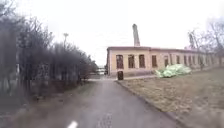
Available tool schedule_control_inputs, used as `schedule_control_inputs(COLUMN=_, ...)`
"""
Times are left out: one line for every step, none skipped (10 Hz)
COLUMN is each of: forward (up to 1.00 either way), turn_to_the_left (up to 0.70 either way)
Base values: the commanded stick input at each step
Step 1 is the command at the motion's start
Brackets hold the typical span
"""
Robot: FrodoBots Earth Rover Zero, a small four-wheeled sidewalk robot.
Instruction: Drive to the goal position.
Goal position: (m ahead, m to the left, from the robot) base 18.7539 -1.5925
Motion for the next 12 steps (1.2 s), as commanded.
schedule_control_inputs(forward=0.85, turn_to_the_left=0.03)
schedule_control_inputs(forward=0.85, turn_to_the_left=0.03)
schedule_control_inputs(forward=0.85, turn_to_the_left=0.03)
schedule_control_inputs(forward=0.85, turn_to_the_left=0.03)
schedule_control_inputs(forward=0.85, turn_to_the_left=0.03)
schedule_control_inputs(forward=0.85, turn_to_the_left=0.03)
schedule_control_inputs(forward=0.85, turn_to_the_left=0.03)
schedule_control_inputs(forward=0.85, turn_to_the_left=0.03)
schedule_control_inputs(forward=0.85, turn_to_the_left=0.03)
schedule_control_inputs(forward=0.85, turn_to_the_left=0.03)
schedule_control_inputs(forward=0.85, turn_to_the_left=0.03)
schedule_control_inputs(forward=0.85, turn_to_the_left=0.03)
